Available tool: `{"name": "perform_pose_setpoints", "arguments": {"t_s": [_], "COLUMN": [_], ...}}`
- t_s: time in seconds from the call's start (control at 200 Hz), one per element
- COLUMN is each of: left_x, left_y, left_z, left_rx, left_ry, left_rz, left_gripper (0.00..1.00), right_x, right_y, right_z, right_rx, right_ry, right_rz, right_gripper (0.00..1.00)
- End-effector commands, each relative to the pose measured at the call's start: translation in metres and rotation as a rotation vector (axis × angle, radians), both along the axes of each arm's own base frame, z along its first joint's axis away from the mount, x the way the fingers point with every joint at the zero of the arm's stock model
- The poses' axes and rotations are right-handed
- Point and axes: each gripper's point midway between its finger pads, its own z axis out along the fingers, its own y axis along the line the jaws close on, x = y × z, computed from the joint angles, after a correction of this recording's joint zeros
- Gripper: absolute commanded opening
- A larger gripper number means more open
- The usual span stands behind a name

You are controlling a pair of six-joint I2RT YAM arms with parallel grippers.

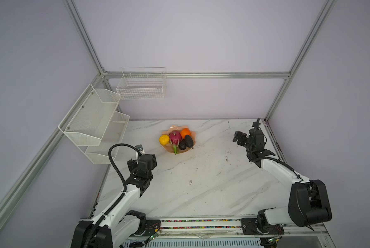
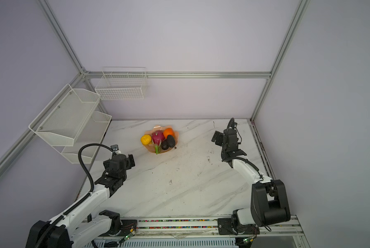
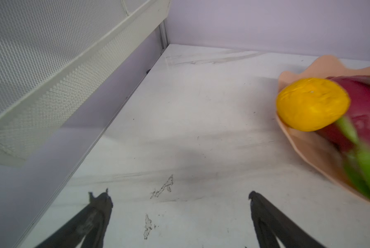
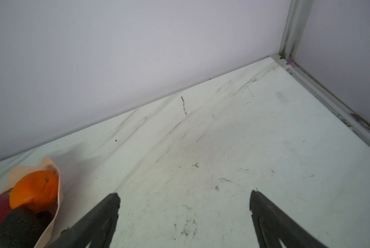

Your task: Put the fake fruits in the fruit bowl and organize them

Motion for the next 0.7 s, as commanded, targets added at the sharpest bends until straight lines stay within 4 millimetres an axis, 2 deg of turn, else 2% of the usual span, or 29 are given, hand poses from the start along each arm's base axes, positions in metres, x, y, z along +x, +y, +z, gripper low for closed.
{"name": "perform_pose_setpoints", "arguments": {"t_s": [0.0, 0.05, 0.11, 0.2, 0.25, 0.265, 0.305, 0.42, 0.455, 0.565, 0.61, 0.65, 0.695], "left_x": [0.022, 0.027, 0.033, 0.045, 0.052, 0.053, 0.057, 0.067, 0.070, 0.079, 0.079, 0.079, 0.080], "left_y": [0.017, 0.026, 0.030, 0.033, 0.032, 0.032, 0.029, 0.015, 0.014, 0.001, -0.001, 0.000, 0.000], "left_z": [0.010, -0.003, -0.017, -0.018, -0.015, -0.014, -0.009, 0.005, -0.011, -0.024, -0.024, -0.025, -0.026], "left_rx": [-0.037, -0.066, -0.085, -0.119, -0.119, -0.121, -0.094, -0.040, -0.044, -0.038, -0.029, -0.036, -0.033], "left_ry": [-0.162, -0.133, -0.110, -0.100, -0.143, -0.151, -0.173, -0.295, -0.270, -0.253, -0.264, -0.260, -0.255], "left_rz": [0.006, 0.009, -0.005, -0.029, -0.047, -0.053, -0.089, -0.204, -0.208, -0.297, -0.307, -0.304, -0.306], "left_gripper": [1.00, 1.00, 1.00, 1.00, 1.00, 1.00, 1.00, 1.00, 1.00, 1.00, 1.00, 1.00, 1.00], "right_x": [-0.005, -0.014, -0.026, -0.036, -0.035, -0.033, -0.030, -0.022, -0.018, -0.003, -0.001, 0.001, 0.004], "right_y": [-0.014, -0.025, -0.028, -0.039, -0.042, -0.041, -0.041, -0.036, -0.037, -0.040, -0.039, -0.039, -0.040], "right_z": [0.012, 0.005, 0.005, 0.001, -0.001, -0.010, -0.014, -0.024, -0.025, -0.046, -0.059, -0.056, -0.062], "right_rx": [-0.105, -0.161, -0.226, -0.268, -0.274, -0.282, -0.288, -0.278, -0.304, -0.285, -0.286, -0.279, -0.261], "right_ry": [-0.142, -0.190, -0.284, -0.338, -0.338, -0.321, -0.334, -0.396, -0.399, -0.364, -0.356, -0.381, -0.336], "right_rz": [-0.069, -0.105, -0.101, -0.138, -0.149, -0.142, -0.140, -0.115, -0.116, -0.093, -0.071, -0.068, -0.061], "right_gripper": [0.97, 0.97, 0.97, 0.97, 0.97, 0.97, 0.97, 0.97, 0.97, 0.97, 0.97, 0.97, 0.97]}}
